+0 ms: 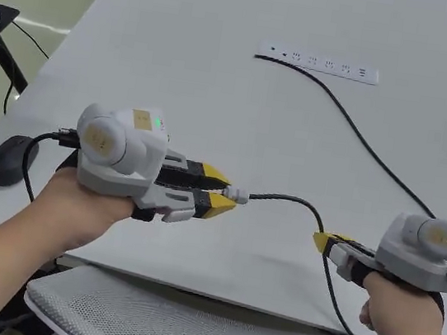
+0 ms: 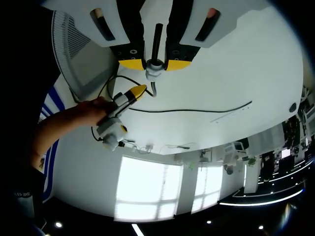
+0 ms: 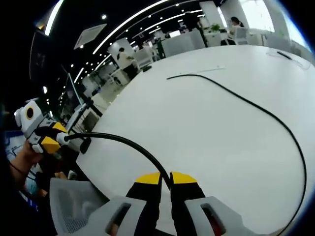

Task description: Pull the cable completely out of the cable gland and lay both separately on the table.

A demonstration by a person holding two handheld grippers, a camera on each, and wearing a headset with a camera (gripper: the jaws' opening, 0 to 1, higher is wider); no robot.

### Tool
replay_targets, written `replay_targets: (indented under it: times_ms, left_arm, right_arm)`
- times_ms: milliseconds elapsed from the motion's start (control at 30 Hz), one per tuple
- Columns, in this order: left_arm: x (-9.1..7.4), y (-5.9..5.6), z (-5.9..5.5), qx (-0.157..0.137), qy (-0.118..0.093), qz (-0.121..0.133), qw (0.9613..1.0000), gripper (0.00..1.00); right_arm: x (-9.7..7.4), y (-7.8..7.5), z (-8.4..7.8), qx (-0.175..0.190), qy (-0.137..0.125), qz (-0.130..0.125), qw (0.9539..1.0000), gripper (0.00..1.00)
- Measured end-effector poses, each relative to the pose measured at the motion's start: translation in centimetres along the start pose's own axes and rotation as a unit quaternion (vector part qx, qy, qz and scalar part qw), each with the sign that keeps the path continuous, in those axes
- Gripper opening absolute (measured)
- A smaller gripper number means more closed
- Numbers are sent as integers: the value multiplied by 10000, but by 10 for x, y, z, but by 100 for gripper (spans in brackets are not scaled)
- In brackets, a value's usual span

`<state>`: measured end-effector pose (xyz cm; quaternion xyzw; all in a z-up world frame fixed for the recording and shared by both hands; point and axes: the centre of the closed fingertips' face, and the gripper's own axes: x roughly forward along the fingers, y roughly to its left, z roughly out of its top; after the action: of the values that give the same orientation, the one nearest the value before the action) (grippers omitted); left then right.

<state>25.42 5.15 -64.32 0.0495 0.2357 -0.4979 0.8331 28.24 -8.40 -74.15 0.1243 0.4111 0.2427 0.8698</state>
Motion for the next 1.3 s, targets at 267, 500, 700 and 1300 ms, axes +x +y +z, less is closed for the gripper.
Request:
replay_targets:
  times_ms: [267, 500, 700, 1300]
  left_arm:
    - [-2, 1, 2, -44, -13, 32, 10000, 15]
    - [-3, 2, 4, -118, -27, 26, 9999, 15]
    - [-4, 1, 4, -103, -12, 14, 9999, 15]
    - [-5, -5, -4, -156, 103, -27, 9998, 15]
  right_arm:
    - [-2, 0, 2, -578, 24, -83, 9983, 2]
    - [-3, -2, 4, -1220, 99, -162, 9923, 2]
    - [-7, 5, 12, -1938, 61, -201, 9808, 10]
    - [-11, 119, 31, -4353, -240, 942, 8950, 27]
